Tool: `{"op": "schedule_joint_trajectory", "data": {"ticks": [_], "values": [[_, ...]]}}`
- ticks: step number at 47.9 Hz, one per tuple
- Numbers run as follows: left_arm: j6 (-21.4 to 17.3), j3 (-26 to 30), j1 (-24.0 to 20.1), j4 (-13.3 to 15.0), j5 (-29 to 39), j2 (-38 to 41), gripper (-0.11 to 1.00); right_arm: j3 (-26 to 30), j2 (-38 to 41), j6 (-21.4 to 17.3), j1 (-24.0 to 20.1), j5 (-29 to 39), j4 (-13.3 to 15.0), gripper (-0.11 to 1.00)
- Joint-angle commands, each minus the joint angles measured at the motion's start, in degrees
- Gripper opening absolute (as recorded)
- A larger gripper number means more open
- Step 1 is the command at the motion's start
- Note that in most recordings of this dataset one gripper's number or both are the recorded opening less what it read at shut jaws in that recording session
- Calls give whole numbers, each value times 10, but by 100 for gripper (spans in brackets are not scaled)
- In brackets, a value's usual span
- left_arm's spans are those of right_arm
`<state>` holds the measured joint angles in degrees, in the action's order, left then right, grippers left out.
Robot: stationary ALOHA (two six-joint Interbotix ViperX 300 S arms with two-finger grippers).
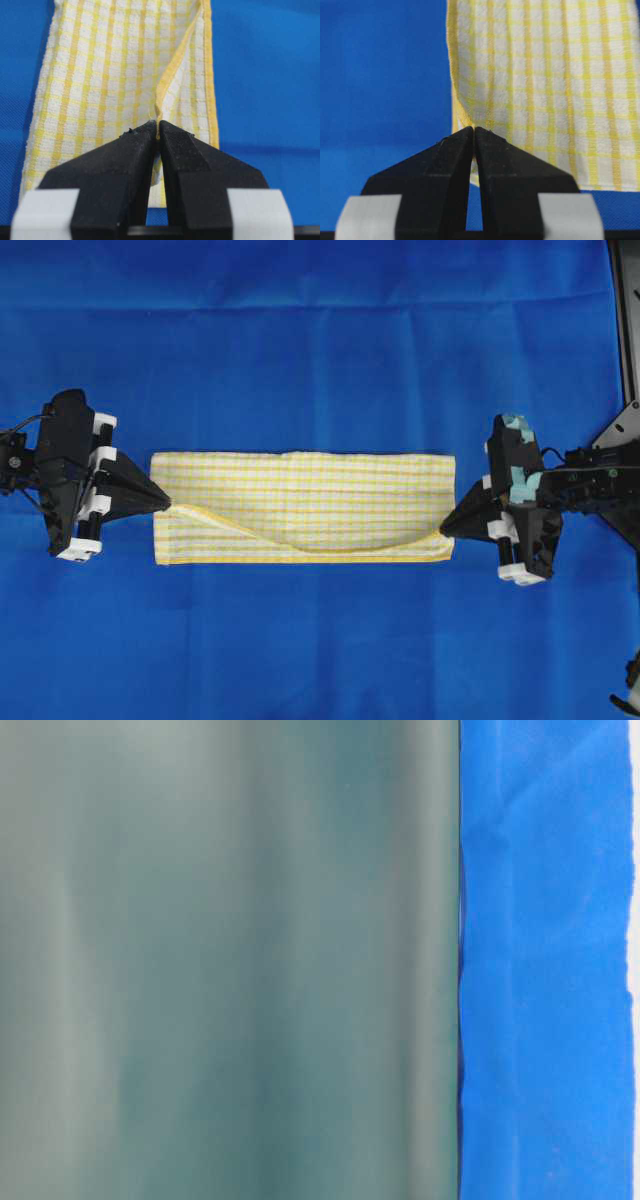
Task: Fold the yellow towel.
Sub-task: 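Release the folded edge and open both grippers, then grasp the left and right ends of the folded strip with both grippers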
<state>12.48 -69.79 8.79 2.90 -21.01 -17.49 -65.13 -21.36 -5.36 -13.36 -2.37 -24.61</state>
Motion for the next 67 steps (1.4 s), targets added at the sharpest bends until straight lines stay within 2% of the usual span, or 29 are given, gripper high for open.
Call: {"op": "schedule_joint_trajectory", "data": {"ticks": [1,6,9,13,20,22,24,32,39,45,51,58,67], "values": [[4,9,1,1,-3,-5,3,11,-2,-2,-6,-2,-3,3],[5,10,1,0,-6,-16,3,11,-2,-2,-6,-2,-3,3],[8,10,2,0,-6,-24,5,11,-2,-2,-6,-1,-3,9],[17,8,4,0,-6,-34,22,11,-2,-2,-6,-2,-3,30],[18,6,10,0,-3,-50,65,7,-9,-1,-4,-2,-1,71],[13,7,10,0,-3,-54,76,4,-12,-1,1,-4,-1,78],[11,8,10,0,-3,-58,83,2,-17,1,8,-4,0,80],[-2,11,-12,0,-2,-62,76,-4,-27,4,73,2,9,73],[-11,18,-54,0,9,-52,75,-1,-24,7,139,17,33,73],[-34,27,-92,0,28,-29,75,3,-11,9,184,31,51,73],[-52,32,-122,0,40,1,75,10,13,10,200,36,60,73],[-55,36,-144,0,40,39,75,17,51,10,204,32,61,73],[-54,40,-146,0,35,87,75,25,105,10,206,24,62,73]]}}
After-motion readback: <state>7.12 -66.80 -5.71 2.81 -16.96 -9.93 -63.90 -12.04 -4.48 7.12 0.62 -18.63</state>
